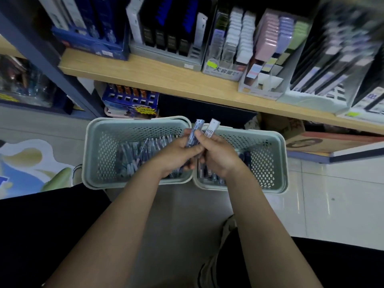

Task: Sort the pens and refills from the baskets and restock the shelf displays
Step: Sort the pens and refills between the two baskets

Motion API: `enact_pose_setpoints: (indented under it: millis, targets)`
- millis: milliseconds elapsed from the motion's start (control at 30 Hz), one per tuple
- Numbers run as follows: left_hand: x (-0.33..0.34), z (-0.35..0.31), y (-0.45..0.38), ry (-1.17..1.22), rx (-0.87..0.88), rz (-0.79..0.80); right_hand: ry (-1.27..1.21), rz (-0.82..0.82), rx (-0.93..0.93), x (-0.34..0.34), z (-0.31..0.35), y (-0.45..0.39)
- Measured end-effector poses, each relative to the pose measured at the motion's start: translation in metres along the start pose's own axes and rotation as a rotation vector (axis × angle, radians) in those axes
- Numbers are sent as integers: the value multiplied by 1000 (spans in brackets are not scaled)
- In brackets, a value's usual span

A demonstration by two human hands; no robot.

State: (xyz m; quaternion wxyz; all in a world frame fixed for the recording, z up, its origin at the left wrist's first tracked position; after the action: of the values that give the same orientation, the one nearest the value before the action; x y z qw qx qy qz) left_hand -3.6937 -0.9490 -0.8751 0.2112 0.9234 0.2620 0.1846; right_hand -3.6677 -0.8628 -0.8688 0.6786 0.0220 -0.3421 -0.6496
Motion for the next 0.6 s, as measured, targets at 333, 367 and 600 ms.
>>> enact_pose_setpoints:
  millis: [333, 367, 600]
  targets:
    - [29, -2, -9, 18, -116, 24, -45, -57, -145, -42, 7, 10]
    - [30, -2, -10, 31, -111, 13, -49, -64, -144, -43, 7, 12]
    - [20, -5, -18, 48, -11, -128, -78, -61, -156, -52, 8, 19]
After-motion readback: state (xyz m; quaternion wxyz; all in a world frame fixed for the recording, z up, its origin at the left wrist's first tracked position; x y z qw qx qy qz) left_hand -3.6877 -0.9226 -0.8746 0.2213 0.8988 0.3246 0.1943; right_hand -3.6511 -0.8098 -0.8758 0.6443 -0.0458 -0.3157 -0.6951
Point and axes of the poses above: each hand's wrist, its own y-axis away from the middle knuckle, its own x-axis out of the palm, z = x × y, the point moved 8 cm from there along -y, towards the middle knuckle, and after that the axes turned 12 degrees about z, right-handed, at the moved point
